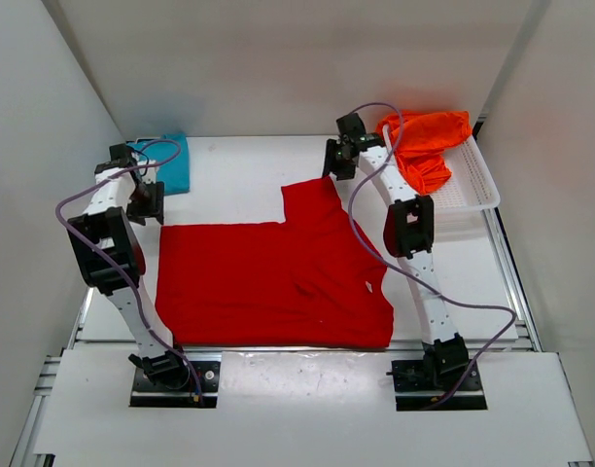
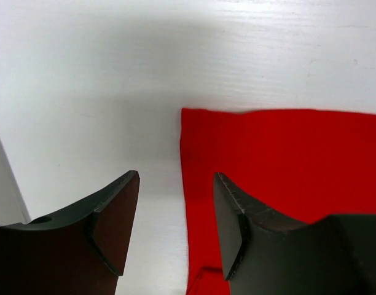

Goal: Fold and stack the t-shirts

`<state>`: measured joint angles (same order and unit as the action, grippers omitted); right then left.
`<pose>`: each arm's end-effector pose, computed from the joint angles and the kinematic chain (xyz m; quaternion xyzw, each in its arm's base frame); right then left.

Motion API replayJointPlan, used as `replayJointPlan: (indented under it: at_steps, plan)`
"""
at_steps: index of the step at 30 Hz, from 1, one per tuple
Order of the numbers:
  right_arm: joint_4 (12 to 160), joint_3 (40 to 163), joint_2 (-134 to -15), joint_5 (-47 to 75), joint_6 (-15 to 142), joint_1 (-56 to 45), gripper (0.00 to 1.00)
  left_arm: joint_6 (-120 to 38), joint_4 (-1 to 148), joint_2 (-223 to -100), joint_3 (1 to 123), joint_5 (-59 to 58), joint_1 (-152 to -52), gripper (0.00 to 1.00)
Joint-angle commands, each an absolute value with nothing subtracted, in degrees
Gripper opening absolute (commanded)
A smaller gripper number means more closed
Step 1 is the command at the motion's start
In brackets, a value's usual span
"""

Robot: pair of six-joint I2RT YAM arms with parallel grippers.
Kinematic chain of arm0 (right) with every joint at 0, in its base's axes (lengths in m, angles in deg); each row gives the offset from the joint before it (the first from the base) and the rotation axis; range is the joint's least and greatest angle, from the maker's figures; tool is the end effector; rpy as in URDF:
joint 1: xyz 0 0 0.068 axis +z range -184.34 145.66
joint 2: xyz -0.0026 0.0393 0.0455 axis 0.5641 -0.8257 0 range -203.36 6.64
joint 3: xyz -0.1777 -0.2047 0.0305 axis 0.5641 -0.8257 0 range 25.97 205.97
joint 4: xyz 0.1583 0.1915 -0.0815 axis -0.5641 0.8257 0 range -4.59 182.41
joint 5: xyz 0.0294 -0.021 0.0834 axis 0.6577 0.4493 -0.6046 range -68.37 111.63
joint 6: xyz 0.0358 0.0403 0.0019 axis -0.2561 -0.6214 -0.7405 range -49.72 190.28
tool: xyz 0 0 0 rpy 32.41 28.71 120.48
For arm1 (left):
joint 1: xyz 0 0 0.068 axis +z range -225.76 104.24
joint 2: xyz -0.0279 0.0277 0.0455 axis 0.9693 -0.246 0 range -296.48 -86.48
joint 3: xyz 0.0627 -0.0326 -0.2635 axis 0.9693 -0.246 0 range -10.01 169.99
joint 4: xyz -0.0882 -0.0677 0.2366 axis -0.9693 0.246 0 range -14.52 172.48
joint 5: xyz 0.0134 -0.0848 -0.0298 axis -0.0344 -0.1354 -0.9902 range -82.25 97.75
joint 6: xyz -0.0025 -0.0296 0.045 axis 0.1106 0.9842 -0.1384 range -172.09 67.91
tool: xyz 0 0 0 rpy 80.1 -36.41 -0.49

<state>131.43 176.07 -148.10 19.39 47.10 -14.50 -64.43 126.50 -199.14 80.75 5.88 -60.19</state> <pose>0.5425 0.1972 0.1814 0.0209 0.9412 0.1405 0.3064 0.3891 0.1072 0.2167 -0.0254 0.9885 0.0201 0.1480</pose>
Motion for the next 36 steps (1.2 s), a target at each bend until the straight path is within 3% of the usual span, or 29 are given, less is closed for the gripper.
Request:
replayJointPlan:
  at_steps: [1, 8, 18, 24, 27, 29, 30, 36]
  plan:
    - [127.07, 176.34, -148.66, 24.26, 48.91, -12.72, 0.56, -62.37, 123.73, -200.03, 80.87, 3.36, -60.2, 0.62]
    - [129.17, 175.38, -149.63, 26.8, 47.61, -11.4, 0.55, -61.85, 123.46, -203.55, 82.18, 3.36, -59.06, 0.62]
    - [132.77, 174.42, -149.27, 32.35, 54.9, -10.17, 0.61, -62.37, 124.87, -206.19, 86.32, 3.36, -59.77, 0.62]
    - [133.84, 172.74, -148.84, 29.56, 55.78, -11.22, 0.56, -63.34, 124.35, -205.75, 85.88, 4.68, -59.94, 0.62]
    - [132.7, 171.87, -149.89, 24.12, 55.69, -10.52, 0.4, -63.25, 124.0, -206.1, 85.96, 5.03, -60.29, 0.62]
    - [131.73, 171.08, -150.42, 22.16, 55.42, -10.08, 0.06, -64.04, 124.43, -206.19, 86.23, 5.2, -60.12, 0.63]
    - [131.99, 171.51, -150.68, 22.16, 55.25, -9.99, 0.0, -63.7, 124.17, -206.19, 86.32, 5.55, -60.2, 0.62]
    - [132.69, 175.11, -149.63, 20.93, 55.24, -11.4, 0.0, -64.92, 124.34, -206.1, 88.16, 6.52, -61.17, 0.62]
